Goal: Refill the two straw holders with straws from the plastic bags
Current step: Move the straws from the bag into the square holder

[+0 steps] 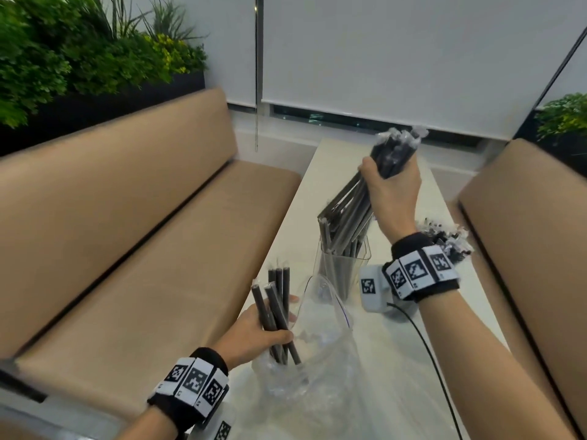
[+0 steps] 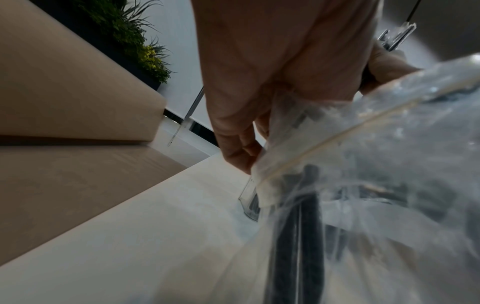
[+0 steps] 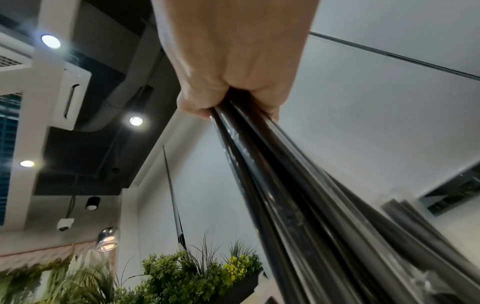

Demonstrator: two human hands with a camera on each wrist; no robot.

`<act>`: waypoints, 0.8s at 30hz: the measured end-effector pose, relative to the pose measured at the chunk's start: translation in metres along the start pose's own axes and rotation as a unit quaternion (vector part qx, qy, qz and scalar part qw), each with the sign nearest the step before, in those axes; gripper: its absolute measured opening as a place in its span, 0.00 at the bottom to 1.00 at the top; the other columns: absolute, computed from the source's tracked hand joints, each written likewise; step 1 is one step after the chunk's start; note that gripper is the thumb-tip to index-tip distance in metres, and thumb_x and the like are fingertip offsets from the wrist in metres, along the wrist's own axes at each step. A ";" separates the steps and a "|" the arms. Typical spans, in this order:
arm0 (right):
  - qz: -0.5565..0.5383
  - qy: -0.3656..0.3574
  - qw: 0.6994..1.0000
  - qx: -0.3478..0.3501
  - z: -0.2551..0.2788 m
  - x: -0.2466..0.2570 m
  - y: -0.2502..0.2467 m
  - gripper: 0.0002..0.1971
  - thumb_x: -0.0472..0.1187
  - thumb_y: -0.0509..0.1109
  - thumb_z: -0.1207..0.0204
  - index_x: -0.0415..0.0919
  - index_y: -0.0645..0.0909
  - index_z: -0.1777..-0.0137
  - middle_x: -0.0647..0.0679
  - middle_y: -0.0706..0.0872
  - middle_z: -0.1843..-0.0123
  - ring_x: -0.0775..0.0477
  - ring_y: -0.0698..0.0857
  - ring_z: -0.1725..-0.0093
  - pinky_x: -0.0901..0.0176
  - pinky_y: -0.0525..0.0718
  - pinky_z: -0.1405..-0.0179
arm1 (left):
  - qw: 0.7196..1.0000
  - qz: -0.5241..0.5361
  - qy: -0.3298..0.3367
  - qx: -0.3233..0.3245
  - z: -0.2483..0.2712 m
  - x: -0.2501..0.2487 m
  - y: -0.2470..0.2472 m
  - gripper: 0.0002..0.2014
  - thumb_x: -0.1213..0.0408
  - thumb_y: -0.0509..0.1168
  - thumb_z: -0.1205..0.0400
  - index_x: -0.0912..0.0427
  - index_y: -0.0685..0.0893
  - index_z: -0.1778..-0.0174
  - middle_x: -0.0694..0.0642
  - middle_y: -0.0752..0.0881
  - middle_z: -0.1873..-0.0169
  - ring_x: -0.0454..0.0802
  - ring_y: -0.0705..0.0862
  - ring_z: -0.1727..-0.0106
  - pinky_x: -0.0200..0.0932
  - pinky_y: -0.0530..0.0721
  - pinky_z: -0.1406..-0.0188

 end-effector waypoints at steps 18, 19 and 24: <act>-0.025 -0.017 0.994 -0.105 -0.018 0.001 -0.010 0.15 0.34 0.72 0.30 0.43 0.73 0.46 0.57 0.79 0.66 0.65 0.75 0.73 0.71 0.79 0.67 | 1.000 -0.008 -0.005 -0.005 -0.001 -0.002 0.002 0.25 0.73 0.72 0.24 0.45 0.79 0.35 0.53 0.88 0.46 0.41 0.87 0.43 0.29 0.84 0.50; -0.020 -0.014 0.995 -0.096 -0.019 0.001 -0.006 0.15 0.34 0.72 0.30 0.44 0.73 0.47 0.57 0.79 0.66 0.61 0.75 0.72 0.68 0.80 0.67 | 1.000 -0.010 -0.005 -0.005 -0.001 -0.002 0.002 0.25 0.73 0.72 0.24 0.44 0.79 0.35 0.53 0.88 0.46 0.41 0.87 0.43 0.29 0.84 0.50; -0.012 -0.049 0.993 -0.103 -0.035 0.023 -0.004 0.14 0.36 0.73 0.32 0.42 0.71 0.51 0.57 0.76 0.67 0.55 0.74 0.69 0.62 0.81 0.67 | 1.000 -0.004 -0.009 -0.009 -0.001 -0.001 0.002 0.26 0.73 0.72 0.25 0.47 0.79 0.33 0.55 0.88 0.46 0.44 0.88 0.44 0.32 0.85 0.47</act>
Point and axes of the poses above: each hand's wrist, its own z-axis away from the middle knuckle, its own y-axis out of the palm, x = y × z, the point moved 5 cm from there along -z, towards the middle knuckle
